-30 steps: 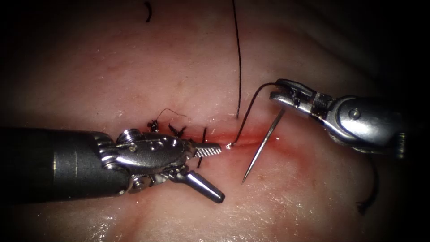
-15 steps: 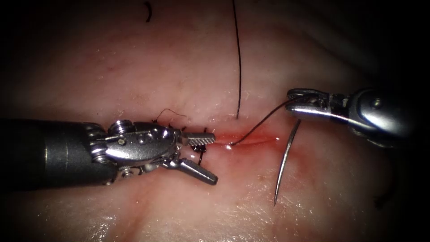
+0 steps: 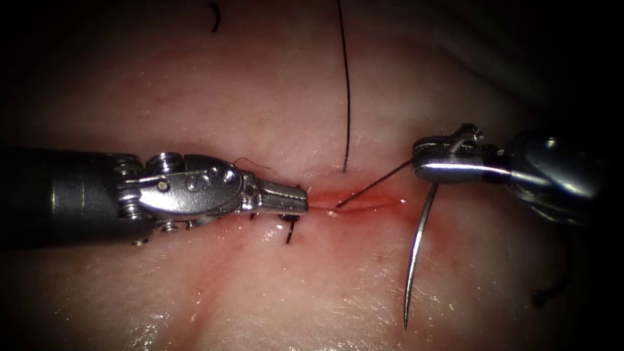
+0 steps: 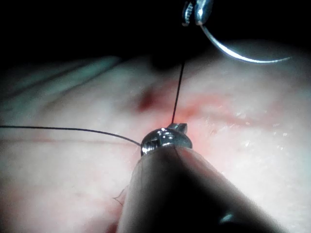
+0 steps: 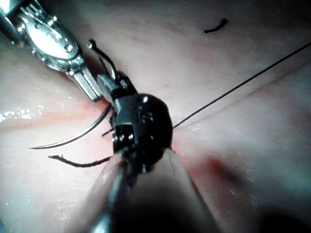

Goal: Wound Closure
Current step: Open the incision using the left jaws

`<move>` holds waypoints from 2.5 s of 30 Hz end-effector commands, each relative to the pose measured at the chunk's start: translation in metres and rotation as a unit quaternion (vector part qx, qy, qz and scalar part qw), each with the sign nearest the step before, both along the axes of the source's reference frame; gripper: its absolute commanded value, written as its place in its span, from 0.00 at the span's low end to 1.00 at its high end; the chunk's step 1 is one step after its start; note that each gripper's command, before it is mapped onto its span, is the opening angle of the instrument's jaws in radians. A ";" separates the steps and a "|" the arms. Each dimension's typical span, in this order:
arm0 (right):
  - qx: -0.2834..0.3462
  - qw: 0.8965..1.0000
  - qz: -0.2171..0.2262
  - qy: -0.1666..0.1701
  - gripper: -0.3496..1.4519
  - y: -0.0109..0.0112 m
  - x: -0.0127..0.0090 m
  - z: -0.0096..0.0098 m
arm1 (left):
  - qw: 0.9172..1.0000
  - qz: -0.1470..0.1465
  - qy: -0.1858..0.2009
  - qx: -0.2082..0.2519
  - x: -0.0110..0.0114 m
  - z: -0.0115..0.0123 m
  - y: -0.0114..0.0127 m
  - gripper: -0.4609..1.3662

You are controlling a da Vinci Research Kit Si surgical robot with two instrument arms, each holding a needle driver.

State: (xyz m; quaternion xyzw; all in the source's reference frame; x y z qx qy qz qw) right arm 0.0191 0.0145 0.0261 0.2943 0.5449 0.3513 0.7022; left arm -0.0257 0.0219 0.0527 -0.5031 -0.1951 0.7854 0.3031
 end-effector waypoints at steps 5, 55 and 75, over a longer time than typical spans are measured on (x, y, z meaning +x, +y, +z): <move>0.013 0.999 0.027 0.017 0.00 0.0023 0.0004 -0.0022 | 1.000 -0.001 -0.001 -0.003 0.0001 0.0000 -0.0001 0.06; -0.111 0.993 0.043 -0.015 0.00 0.0049 -0.0007 -0.0027 | 0.996 0.052 0.064 0.017 -0.0057 0.0137 -0.0015 0.06; -0.131 0.990 0.038 -0.020 0.00 0.0008 0.0003 0.0006 | 0.981 0.111 0.160 0.014 -0.0066 0.0178 -0.0014 0.06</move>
